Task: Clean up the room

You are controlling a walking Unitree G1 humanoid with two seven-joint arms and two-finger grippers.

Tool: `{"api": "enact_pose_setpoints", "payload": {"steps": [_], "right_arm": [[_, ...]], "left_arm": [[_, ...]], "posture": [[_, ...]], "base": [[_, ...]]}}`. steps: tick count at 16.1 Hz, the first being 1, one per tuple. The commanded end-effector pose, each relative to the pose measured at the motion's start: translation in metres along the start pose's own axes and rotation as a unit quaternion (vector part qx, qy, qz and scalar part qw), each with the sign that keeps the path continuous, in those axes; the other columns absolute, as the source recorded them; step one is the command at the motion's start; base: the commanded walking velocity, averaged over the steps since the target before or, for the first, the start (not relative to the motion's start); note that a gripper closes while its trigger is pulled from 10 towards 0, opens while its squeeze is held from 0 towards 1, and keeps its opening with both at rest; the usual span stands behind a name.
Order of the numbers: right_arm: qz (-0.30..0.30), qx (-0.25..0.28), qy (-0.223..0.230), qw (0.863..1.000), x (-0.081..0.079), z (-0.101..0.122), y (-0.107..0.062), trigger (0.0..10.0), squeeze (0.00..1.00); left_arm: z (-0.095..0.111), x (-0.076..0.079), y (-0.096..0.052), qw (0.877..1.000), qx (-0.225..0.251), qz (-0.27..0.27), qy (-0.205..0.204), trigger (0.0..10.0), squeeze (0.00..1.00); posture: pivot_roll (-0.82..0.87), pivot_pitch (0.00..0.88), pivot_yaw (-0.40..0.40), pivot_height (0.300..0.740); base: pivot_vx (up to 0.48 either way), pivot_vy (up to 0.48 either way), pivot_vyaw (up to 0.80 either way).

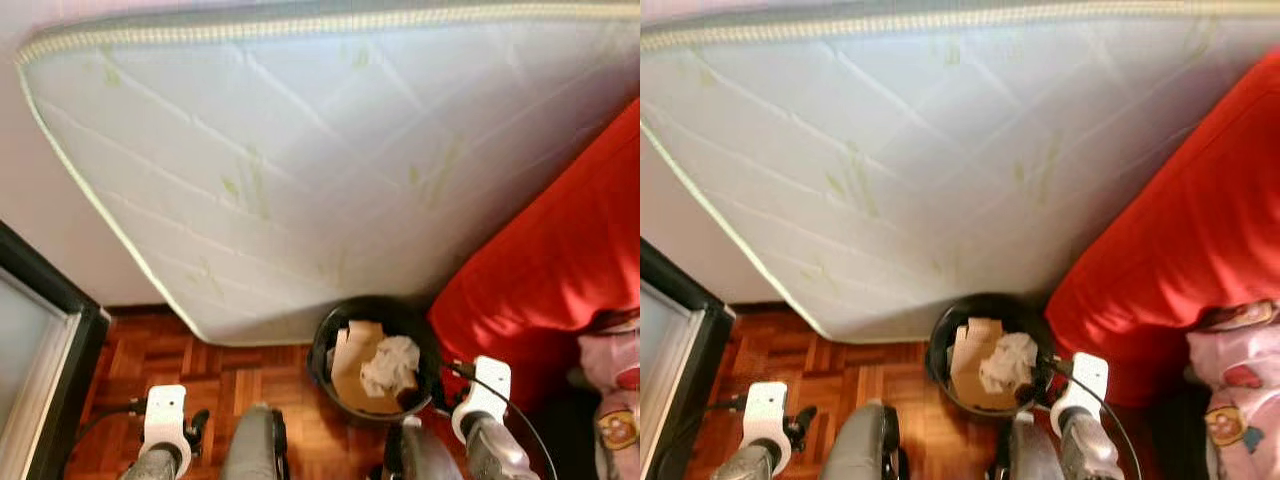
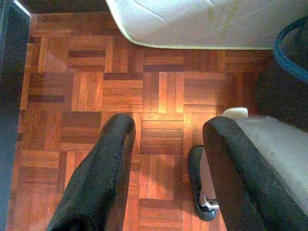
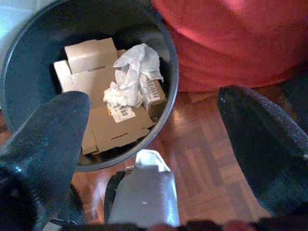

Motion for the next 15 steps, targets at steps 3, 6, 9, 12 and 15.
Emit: {"api": "enact_pose_setpoints", "payload": {"steps": [3, 6, 9, 12, 15], "right_arm": [[-0.005, -0.034, -0.001, 0.999, 0.005, -0.015, -0.004, 10.0, 0.00], [0.002, -0.050, -0.009, 0.999, 0.007, -0.021, -0.006, 10.0, 0.00], [0.010, -0.072, -0.021, 0.997, 0.007, -0.031, -0.009, 10.0, 0.00], [0.018, -0.104, -0.030, 0.994, 0.006, -0.046, -0.014, 10.0, 0.00], [0.023, -0.139, -0.039, 0.989, 0.005, -0.067, -0.024, 10.0, 0.00]], "left_arm": [[-0.009, 0.005, 0.000, 1.000, -0.014, -0.001, 0.005, 10.0, 0.00], [-0.014, 0.010, 0.000, 1.000, -0.018, 0.000, -0.004, 10.0, 0.00], [-0.022, 0.011, -0.002, 0.999, -0.031, 0.007, -0.013, 10.0, 0.00], [-0.033, 0.008, -0.006, 0.998, -0.053, 0.017, -0.020, 10.0, 0.00], [-0.042, 0.006, -0.009, 0.997, -0.072, 0.020, -0.020, 10.0, 0.00]], "posture": [[0.14, 0.116, -0.021, 0.720], [0.14, 0.108, -0.042, 0.720], [0.14, 0.093, -0.053, 0.720], [0.14, 0.083, -0.057, 0.720], [0.14, 0.073, -0.054, 0.720]], "base": [[0.000, 0.000, 0.00], [0.000, 0.000, 0.00], [0.000, 0.000, 0.00], [0.000, 0.000, 0.00], [0.000, 0.000, 0.00]]}}
Point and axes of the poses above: a point about 5 cm out from each wrist's last joint towards the gripper, its own y axis pointing out of the wrist towards the gripper, its own z axis along the axis of the wrist's last joint, x = y × z, the point moved 1 cm from there along y, pointing out of the wrist towards the gripper, and after that the axes turned 11 degrees about -y, right-handed, at the moved point
